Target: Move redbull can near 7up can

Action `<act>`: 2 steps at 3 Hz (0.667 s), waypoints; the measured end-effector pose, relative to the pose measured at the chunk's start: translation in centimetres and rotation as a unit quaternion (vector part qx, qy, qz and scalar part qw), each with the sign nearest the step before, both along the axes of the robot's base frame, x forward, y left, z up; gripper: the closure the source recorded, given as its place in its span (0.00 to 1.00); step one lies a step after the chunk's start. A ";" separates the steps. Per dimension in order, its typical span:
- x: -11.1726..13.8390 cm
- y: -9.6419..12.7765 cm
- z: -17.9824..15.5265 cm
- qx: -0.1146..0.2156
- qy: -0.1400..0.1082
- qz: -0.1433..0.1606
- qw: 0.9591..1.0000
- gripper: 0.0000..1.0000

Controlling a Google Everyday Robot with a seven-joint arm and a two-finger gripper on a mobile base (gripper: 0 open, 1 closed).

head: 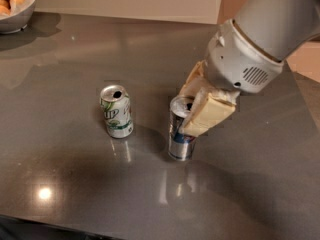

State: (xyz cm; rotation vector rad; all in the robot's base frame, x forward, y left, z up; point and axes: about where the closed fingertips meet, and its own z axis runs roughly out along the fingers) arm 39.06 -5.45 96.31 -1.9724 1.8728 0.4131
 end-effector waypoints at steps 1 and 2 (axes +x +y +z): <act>0.9 2.8 0.0 0.014 0.001 -0.014 1.000 1.00; 1.7 5.0 -0.7 0.020 -0.001 -0.023 1.000 1.00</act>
Offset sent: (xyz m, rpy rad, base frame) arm 0.0298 0.0729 -0.0216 0.0557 0.0046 -0.0735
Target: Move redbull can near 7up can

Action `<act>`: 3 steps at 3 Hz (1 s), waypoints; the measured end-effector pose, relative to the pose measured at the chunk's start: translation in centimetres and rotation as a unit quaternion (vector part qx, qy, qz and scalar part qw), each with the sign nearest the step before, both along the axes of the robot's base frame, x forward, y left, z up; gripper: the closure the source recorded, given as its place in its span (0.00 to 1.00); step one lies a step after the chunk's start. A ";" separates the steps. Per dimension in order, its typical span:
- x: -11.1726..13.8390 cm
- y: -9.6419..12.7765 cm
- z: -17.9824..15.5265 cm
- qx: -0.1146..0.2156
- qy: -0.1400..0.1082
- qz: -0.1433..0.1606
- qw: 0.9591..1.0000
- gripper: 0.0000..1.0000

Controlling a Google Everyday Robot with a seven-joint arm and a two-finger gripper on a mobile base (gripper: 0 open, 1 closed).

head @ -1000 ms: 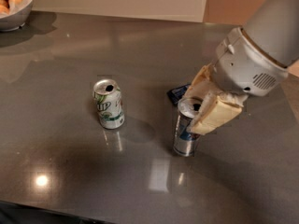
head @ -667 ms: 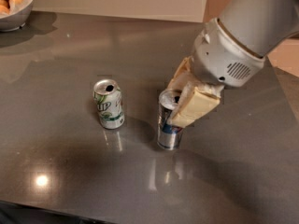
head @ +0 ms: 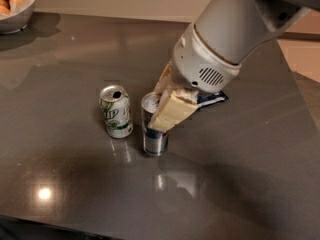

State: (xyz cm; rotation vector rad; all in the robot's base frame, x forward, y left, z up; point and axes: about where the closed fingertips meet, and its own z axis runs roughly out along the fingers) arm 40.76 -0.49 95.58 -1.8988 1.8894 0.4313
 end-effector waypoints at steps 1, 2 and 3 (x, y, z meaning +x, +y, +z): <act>0.8 1.7 -1.2 0.001 -0.003 -0.001 1.000 1.00; 1.6 2.9 -2.3 -0.003 -0.001 0.006 1.000 0.82; 2.2 3.5 -3.0 -0.006 0.001 0.010 1.000 0.59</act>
Offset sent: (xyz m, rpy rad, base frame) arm 0.0295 0.0410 -0.0415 -0.0139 0.0109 0.0234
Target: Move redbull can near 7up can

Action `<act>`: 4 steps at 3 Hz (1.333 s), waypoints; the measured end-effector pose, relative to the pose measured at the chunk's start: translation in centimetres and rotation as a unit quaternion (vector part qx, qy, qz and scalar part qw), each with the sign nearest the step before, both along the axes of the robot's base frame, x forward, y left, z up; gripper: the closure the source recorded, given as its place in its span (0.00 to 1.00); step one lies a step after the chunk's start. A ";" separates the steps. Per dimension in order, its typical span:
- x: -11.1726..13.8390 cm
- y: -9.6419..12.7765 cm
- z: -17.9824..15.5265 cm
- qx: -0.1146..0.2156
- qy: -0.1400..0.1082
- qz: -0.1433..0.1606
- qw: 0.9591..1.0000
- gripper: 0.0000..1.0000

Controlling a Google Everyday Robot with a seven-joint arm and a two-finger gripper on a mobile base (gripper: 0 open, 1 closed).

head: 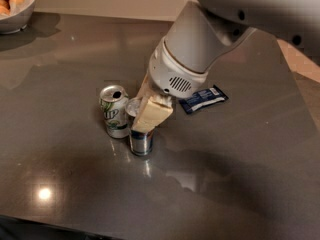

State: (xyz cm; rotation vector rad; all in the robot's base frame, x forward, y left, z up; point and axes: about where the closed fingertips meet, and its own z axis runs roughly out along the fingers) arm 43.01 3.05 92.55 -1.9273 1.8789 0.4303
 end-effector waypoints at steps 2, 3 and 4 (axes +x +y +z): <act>0.5 0.3 -0.4 0.009 -0.004 0.011 1.000 0.13; 0.4 0.4 -0.2 0.009 -0.006 0.012 1.000 0.00; 0.4 0.4 -0.2 0.009 -0.006 0.012 1.000 0.00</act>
Offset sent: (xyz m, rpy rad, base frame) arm 0.0052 0.0016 -0.0046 0.0165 -0.0035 0.0160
